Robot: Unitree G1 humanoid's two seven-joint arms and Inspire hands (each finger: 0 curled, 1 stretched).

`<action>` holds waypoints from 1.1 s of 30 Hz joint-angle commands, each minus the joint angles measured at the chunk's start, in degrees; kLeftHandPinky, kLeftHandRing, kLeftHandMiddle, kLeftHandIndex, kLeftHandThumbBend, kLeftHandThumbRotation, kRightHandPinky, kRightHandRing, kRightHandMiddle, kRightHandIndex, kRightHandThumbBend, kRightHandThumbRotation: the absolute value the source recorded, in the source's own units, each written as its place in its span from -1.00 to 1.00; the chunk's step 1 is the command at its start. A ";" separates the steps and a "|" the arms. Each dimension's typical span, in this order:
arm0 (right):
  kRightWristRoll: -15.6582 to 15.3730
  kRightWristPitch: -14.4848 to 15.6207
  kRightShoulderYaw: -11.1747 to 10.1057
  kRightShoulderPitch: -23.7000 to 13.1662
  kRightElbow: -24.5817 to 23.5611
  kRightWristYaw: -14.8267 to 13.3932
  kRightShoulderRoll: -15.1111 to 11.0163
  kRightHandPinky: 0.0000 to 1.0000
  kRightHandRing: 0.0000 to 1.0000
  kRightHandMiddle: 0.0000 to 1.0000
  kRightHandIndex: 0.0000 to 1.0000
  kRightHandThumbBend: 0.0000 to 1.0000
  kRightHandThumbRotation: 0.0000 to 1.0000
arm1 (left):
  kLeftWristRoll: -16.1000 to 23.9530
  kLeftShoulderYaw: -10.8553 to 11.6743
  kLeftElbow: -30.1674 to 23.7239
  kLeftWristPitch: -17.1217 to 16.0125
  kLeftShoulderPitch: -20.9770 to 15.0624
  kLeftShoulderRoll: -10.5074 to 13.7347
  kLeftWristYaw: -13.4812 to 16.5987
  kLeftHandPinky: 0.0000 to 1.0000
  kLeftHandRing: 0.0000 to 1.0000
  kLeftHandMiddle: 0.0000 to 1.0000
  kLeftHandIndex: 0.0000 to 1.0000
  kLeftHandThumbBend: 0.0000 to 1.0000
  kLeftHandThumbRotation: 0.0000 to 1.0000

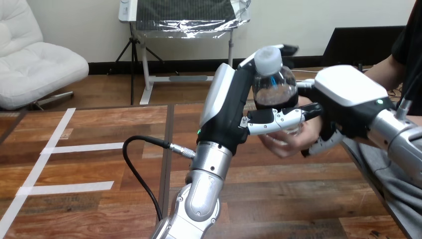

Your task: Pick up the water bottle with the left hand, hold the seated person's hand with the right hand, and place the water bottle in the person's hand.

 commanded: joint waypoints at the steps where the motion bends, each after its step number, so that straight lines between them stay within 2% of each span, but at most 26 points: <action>1: 0.32 1.10 -2.34 -0.78 -4.53 1.07 -1.15 0.82 1.00 0.99 0.85 0.86 -0.85 | 1.35 -0.37 -2.95 1.08 -1.57 -2.26 -0.64 0.99 1.00 1.00 1.00 0.88 0.10; 16: 2.22 4.22 -3.91 2.63 -10.62 4.85 -1.17 0.90 1.00 1.00 0.86 0.86 -0.88 | 0.87 -0.02 -3.19 0.51 -1.10 -1.71 -1.13 1.00 1.00 1.00 1.00 0.91 0.21; 21: 3.33 5.22 -4.50 3.63 -12.46 6.28 -1.16 0.94 1.00 1.00 0.87 0.84 -0.91 | -0.03 0.22 -3.12 -0.33 -0.88 -1.75 -1.27 1.00 1.00 1.00 1.00 0.88 0.20; 27: 3.20 6.17 -5.00 4.62 -14.43 7.44 -1.38 0.96 1.00 1.00 0.87 0.84 -0.93 | -0.41 0.40 -3.15 -0.87 -0.61 -1.75 -1.14 1.00 1.00 1.00 1.00 0.82 0.24; 33: 3.04 7.49 -5.59 5.65 -16.58 8.88 -1.60 0.95 1.00 1.00 0.88 0.82 -0.97 | -0.58 0.54 -3.41 -1.15 -0.20 -1.91 -0.86 0.91 0.99 1.00 1.00 0.76 0.27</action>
